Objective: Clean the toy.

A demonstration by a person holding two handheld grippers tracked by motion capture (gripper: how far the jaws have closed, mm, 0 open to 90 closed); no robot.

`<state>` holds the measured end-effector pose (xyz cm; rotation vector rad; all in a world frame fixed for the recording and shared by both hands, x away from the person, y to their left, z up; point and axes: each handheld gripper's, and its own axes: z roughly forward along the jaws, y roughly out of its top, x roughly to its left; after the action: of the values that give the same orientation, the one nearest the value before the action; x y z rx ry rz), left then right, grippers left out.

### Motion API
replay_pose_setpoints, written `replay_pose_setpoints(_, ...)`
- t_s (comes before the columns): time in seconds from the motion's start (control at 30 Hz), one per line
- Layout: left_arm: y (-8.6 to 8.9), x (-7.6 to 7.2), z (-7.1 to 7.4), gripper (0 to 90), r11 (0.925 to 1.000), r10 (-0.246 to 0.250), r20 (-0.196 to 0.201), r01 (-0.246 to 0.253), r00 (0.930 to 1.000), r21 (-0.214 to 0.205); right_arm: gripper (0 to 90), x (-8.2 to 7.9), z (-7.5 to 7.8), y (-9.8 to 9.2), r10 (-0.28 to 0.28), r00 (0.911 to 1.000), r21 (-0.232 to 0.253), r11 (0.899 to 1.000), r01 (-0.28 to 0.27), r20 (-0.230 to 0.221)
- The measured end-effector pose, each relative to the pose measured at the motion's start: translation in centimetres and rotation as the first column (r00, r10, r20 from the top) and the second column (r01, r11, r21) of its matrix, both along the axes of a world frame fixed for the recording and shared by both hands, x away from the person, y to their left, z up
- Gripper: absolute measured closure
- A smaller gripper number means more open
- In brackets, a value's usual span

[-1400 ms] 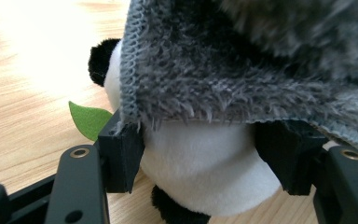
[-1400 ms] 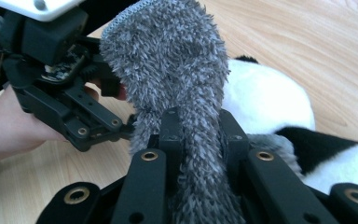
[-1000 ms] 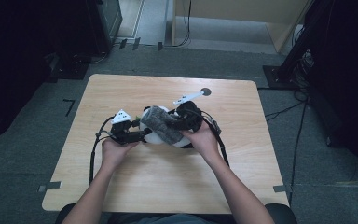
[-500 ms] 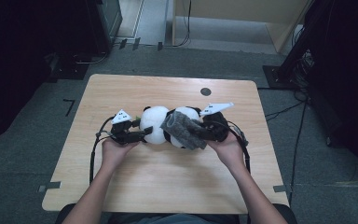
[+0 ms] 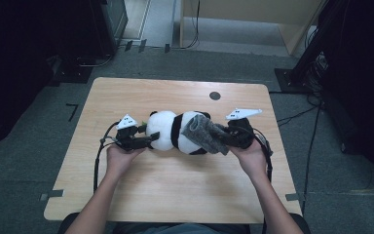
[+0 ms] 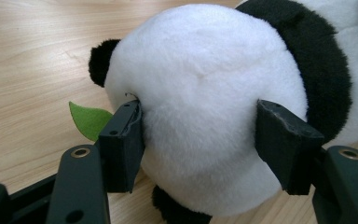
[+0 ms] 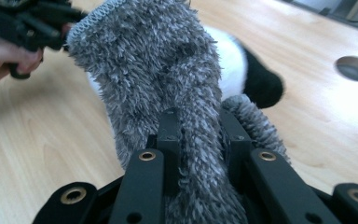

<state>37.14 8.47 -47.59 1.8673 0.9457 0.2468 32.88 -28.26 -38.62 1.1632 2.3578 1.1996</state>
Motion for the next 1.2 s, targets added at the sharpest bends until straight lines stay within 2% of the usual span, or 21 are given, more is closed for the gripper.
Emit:
replay_pose_setpoints(0.13,0.0,0.0,0.0,35.5,1.0,0.0,0.0,0.0,1.0,-0.001,75.5,0.4,0.9,-0.9,-0.044,0.9986,0.023,0.999,0.043,0.029)
replay_pose_setpoints(0.23,0.0,0.0,0.0,35.4,1.0,0.002,-0.001,-0.002,1.0,-0.003,75.5,0.9,1.5,-1.7,-0.093,0.994,0.037,0.995,0.091,0.057)
replay_pose_setpoints(0.37,0.0,0.0,0.0,35.4,1.0,-0.001,-0.003,0.001,1.0,-0.003,75.4,1.6,1.1,-2.0,-0.137,0.9887,0.055,0.989,0.134,0.06)
replay_pose_setpoints(0.5,0.1,0.1,0.0,35.4,1.0,-0.008,-0.004,0.008,1.0,-0.001,75.1,1.8,-0.2,-0.8,-0.124,0.991,0.031,0.992,0.123,0.05)
replay_pose_setpoints(0.63,0.1,0.1,-0.1,35.0,1.0,-0.009,-0.008,0.009,0.9999,-0.002,74.7,1.8,-1.2,0.0,-0.111,0.9924,0.034,0.993,0.109,0.054)
replay_pose_setpoints(0.8,0.0,0.1,-0.2,34.3,1.0,-0.009,-0.007,0.009,0.9999,-0.001,71.1,1.9,-2.0,0.2,-0.086,0.9959,0.071,0.994,0.083,0.029)
replay_pose_setpoints(0.87,0.0,0.1,-0.2,34.2,1.0,-0.008,-0.008,0.008,0.9999,-0.004,70.1,2.0,-2.4,0.2,-0.079,0.996,0.076,0.994,0.076,0.041)
replay_pose_setpoints(1.0,-0.1,0.1,-0.2,34.1,1.0,-0.006,-0.005,0.006,1.0,0.002,72.6,2.0,-3.0,0.3,-0.096,0.995,0.083,0.992,0.094,0.025)
replay_pose_setpoints(1.07,-0.1,0.1,-0.2,34.1,1.0,-0.006,-0.005,0.006,1.0,0.0,73.6,2.0,-3.3,0.3,-0.103,0.9939,0.07,0.993,0.1,0.04)
replay_pose_setpoints(1.13,-0.1,0.1,-0.2,34.0,1.0,-0.005,-0.002,0.005,1.0,0.0,74.3,2.1,-3.6,0.4,-0.113,0.9928,0.054,0.992,0.111,0.04)
replay_pose_setpoints(1.2,-0.1,0.1,-0.2,33.9,1.0,-0.005,-0.002,0.005,1.0,0.0,74.7,2.1,-3.8,0.4,-0.123,0.9919,0.06,0.991,0.121,0.032)
